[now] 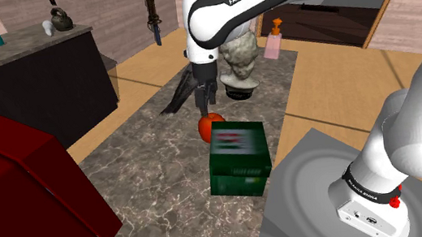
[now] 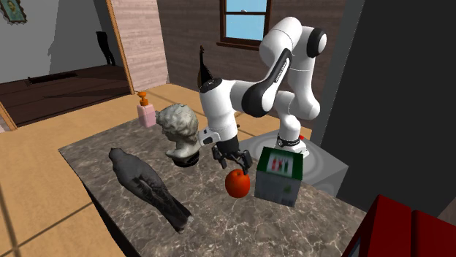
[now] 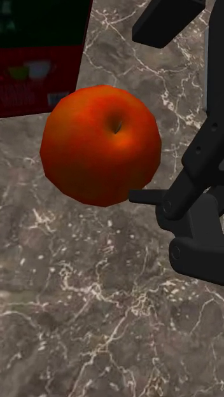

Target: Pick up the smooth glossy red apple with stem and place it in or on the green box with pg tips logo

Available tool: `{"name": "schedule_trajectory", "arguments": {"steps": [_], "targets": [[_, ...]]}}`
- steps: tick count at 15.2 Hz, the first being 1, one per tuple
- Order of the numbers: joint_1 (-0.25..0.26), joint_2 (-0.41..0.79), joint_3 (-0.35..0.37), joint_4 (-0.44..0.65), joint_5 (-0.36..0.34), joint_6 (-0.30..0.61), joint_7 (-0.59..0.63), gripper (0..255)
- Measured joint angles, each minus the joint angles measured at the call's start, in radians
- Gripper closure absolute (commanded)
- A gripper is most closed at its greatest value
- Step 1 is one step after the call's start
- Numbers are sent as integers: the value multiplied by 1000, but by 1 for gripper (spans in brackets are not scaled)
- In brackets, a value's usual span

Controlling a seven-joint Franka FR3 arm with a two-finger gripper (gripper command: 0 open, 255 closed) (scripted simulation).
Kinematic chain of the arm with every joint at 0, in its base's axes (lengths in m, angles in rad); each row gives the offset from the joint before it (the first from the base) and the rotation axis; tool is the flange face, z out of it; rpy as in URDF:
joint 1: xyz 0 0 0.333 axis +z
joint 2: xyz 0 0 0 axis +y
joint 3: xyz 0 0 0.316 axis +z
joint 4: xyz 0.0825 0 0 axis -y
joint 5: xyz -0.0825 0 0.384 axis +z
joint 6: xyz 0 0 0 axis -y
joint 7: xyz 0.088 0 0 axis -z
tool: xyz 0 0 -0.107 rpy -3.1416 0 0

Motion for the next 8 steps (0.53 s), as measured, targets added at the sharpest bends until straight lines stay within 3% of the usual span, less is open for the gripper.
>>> {"name": "schedule_trajectory", "arguments": {"steps": [6, 7, 8], "targets": [[1, 4, 1, -7, 1, 12, 0, 0], [1, 4, 1, -7, 1, 12, 0, 255], [1, 4, 1, -7, 1, 12, 0, 255]]}}
